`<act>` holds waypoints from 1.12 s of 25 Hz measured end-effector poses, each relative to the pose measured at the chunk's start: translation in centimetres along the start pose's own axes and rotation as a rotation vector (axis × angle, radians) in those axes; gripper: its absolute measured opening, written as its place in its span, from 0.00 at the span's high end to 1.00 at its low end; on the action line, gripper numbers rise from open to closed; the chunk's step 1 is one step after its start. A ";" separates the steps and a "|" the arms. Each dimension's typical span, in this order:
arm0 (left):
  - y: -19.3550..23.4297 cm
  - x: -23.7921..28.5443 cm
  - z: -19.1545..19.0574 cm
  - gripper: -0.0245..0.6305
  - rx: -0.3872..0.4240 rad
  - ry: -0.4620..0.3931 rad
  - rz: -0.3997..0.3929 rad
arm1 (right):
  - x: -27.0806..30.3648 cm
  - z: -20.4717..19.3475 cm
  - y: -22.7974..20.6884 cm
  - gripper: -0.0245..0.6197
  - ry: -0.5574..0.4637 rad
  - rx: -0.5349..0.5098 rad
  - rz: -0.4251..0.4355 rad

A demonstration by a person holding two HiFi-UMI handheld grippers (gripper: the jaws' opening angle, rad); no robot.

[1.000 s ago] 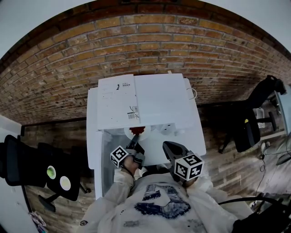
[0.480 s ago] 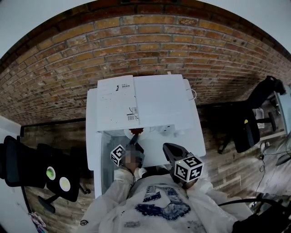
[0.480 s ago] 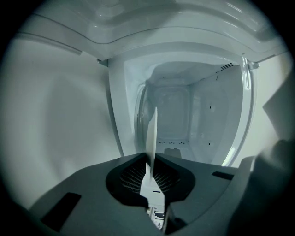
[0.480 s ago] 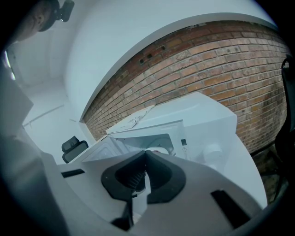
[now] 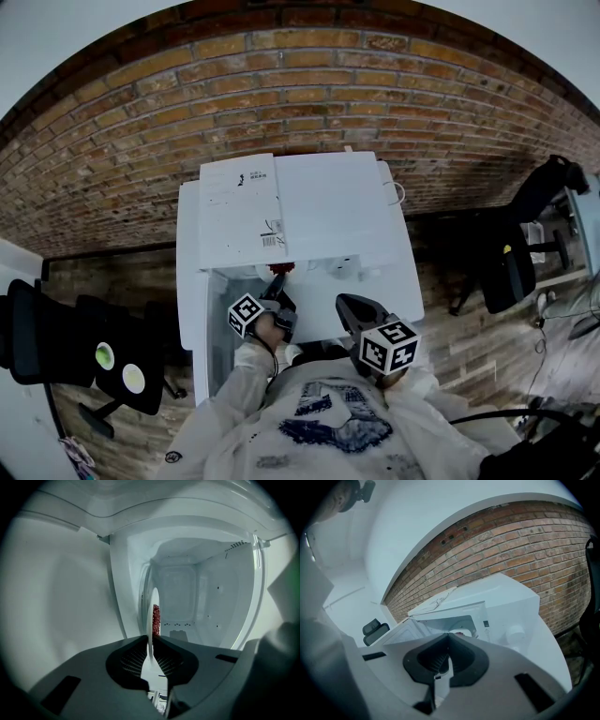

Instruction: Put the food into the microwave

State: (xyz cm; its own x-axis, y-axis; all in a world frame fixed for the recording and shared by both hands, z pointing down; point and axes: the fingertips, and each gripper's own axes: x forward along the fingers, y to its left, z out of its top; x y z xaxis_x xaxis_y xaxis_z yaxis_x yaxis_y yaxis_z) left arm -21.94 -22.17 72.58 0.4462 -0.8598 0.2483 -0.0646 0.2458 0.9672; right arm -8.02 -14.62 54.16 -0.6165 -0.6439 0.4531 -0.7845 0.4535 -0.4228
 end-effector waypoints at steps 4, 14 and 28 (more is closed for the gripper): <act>-0.1 -0.1 0.1 0.86 0.019 0.008 -0.011 | 0.0 -0.1 0.0 0.94 0.000 0.001 0.001; -0.6 -1.9 -1.7 0.79 0.019 0.056 -0.026 | 0.2 -0.2 -0.1 0.94 0.004 0.007 0.008; 0.1 -2.6 -2.3 0.90 -0.007 0.058 -0.032 | -0.1 -0.4 -0.1 0.94 0.000 0.006 0.006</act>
State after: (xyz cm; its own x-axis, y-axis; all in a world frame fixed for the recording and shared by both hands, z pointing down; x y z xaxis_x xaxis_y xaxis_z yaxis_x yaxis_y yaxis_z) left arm -21.06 -18.85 71.92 0.4990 -0.8400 0.2132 -0.0428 0.2219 0.9741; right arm -7.96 -14.35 54.47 -0.6209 -0.6415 0.4504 -0.7806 0.4537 -0.4298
